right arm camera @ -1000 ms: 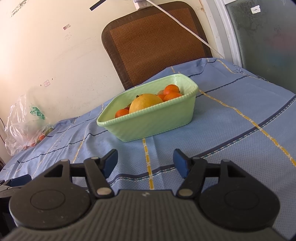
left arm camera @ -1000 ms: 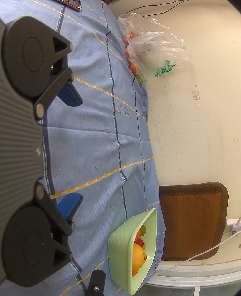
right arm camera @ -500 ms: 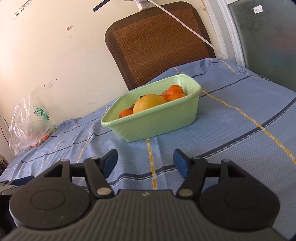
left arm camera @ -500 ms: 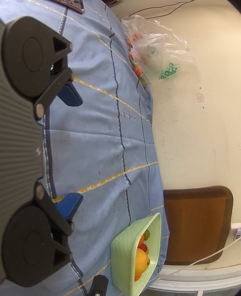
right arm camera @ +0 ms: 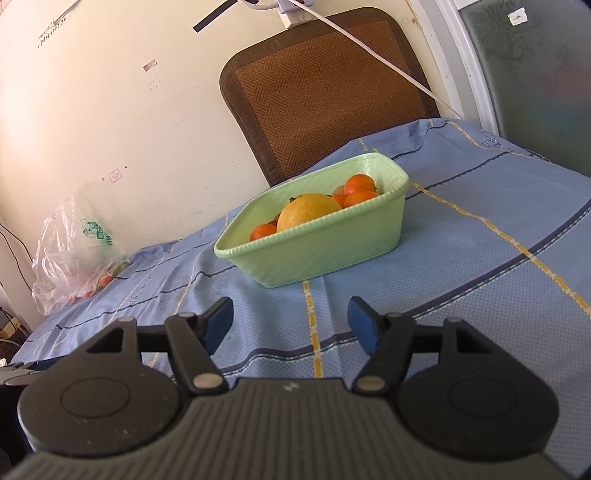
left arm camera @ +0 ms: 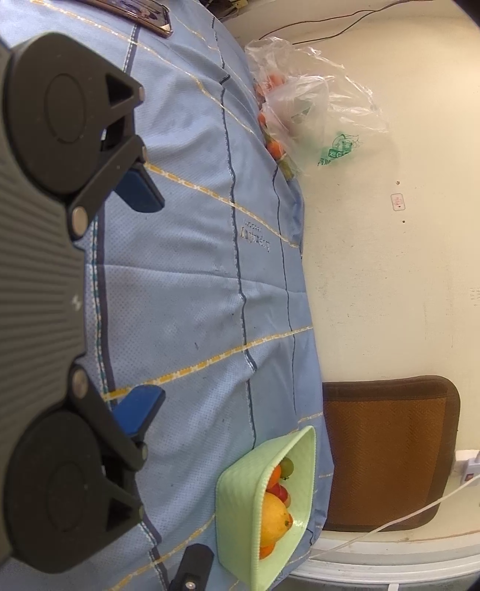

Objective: Organize fruits

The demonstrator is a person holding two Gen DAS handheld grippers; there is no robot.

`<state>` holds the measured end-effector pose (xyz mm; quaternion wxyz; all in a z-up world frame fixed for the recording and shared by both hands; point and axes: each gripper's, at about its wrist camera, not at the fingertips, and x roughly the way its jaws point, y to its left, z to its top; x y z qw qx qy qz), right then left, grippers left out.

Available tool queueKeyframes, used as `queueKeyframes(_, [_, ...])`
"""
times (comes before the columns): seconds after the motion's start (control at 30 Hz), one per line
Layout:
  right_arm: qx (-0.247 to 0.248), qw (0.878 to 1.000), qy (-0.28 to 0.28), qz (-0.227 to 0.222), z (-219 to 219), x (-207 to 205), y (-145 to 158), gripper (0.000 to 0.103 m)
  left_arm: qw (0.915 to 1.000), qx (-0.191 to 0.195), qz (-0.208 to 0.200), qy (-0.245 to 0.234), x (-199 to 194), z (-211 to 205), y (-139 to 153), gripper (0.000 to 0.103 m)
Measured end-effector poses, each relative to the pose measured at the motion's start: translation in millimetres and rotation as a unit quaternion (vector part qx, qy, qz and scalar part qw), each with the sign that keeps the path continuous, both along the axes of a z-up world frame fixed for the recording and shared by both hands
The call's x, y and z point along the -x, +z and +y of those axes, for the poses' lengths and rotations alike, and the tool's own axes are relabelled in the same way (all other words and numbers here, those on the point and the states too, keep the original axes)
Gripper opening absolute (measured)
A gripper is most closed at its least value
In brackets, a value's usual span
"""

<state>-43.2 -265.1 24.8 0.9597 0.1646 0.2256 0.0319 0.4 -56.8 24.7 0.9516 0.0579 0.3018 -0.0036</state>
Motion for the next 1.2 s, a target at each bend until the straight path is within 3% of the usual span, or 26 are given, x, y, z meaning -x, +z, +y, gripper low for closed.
queueKeyframes(0.83, [-0.006,1.000,0.005,0.001,3.7,1.2,0.0,0.073,0.9991,-0.042,-0.004,0.007,7.1,-5.3,7.8,0.103])
queueKeyframes(1.2, [-0.003,1.000,-0.003,0.014,4.9,20.7,19.7,0.074,0.9997,-0.025,0.002,-0.005,14.7,-5.8,21.1,0.103])
